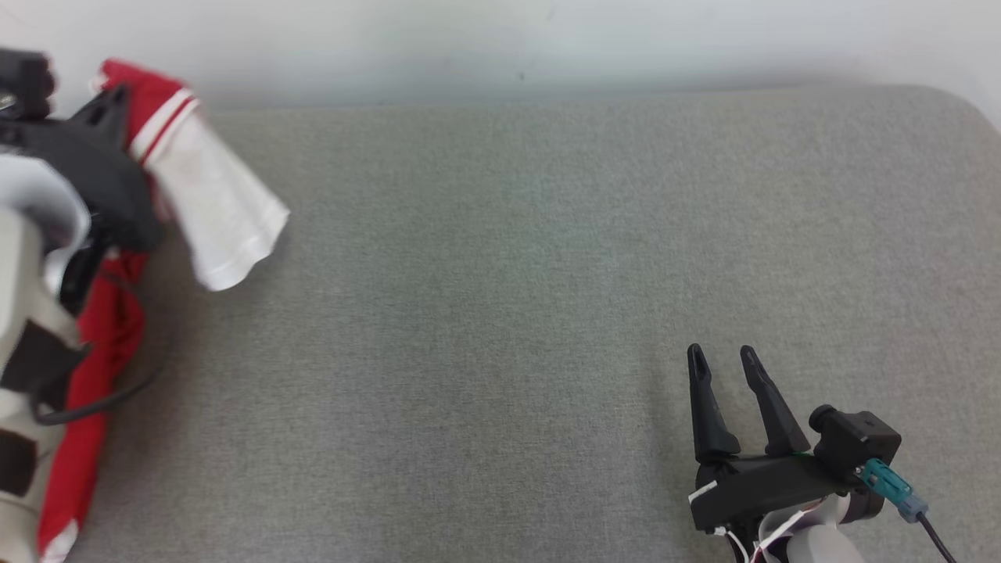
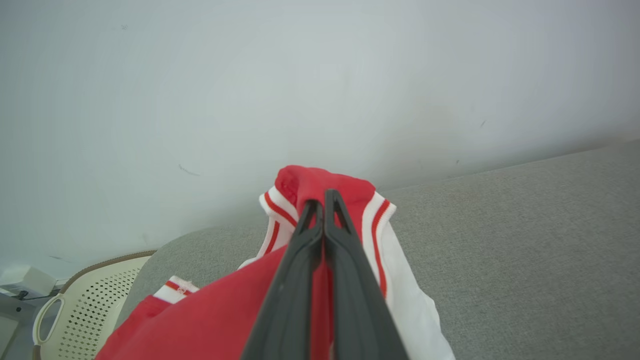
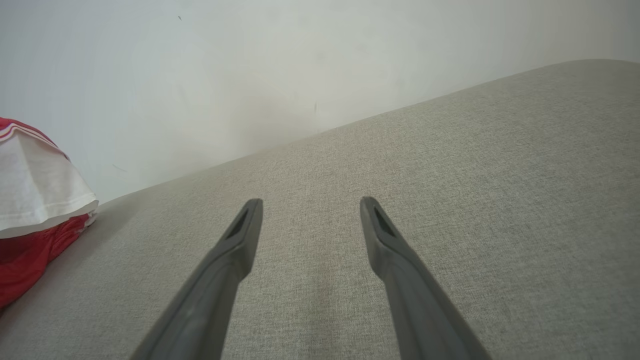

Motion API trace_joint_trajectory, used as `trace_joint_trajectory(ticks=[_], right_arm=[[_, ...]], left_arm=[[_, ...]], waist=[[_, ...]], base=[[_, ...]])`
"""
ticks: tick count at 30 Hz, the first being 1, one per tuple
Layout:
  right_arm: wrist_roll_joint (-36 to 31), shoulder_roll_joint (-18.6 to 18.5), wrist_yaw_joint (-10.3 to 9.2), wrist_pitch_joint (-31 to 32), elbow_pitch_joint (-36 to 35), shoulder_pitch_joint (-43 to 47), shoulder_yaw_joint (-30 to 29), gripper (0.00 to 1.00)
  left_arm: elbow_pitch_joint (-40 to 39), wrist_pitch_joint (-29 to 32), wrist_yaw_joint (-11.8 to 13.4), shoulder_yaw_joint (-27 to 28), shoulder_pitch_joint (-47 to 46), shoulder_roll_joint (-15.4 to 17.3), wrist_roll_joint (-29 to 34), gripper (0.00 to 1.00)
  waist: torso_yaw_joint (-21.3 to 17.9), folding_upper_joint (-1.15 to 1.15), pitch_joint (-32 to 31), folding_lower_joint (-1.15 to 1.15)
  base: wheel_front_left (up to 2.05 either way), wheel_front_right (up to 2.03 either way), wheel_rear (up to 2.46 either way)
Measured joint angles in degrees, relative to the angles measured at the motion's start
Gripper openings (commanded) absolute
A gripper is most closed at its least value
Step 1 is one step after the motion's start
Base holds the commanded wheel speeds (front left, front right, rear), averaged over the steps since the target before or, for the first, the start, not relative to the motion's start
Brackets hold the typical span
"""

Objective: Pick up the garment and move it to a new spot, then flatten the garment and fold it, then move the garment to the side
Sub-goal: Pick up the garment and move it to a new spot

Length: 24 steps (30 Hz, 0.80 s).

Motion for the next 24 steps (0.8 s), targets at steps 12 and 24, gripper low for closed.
trace_joint_trajectory(ticks=[12,24], right_arm=[[0.0,0.0,0.0,0.6,-0.9,1.8,-0.8,1.0],[0.0,0.0,0.0,0.8,-1.2,2.5,-2.5,1.0]], left_arm=[[-17.7,2.7,-1.4,-5.7,-0.7,-6.7,-3.8,0.0],[-29.3,7.0,-1.6,-11.4,-0.6,-13.8,-7.0,0.0]], waist=[[-0.5,0.0,-2.7,0.0],[-4.4,0.0,-3.2,0.01]], base=[[0.0,0.0,0.0],[0.0,0.0,0.0]])
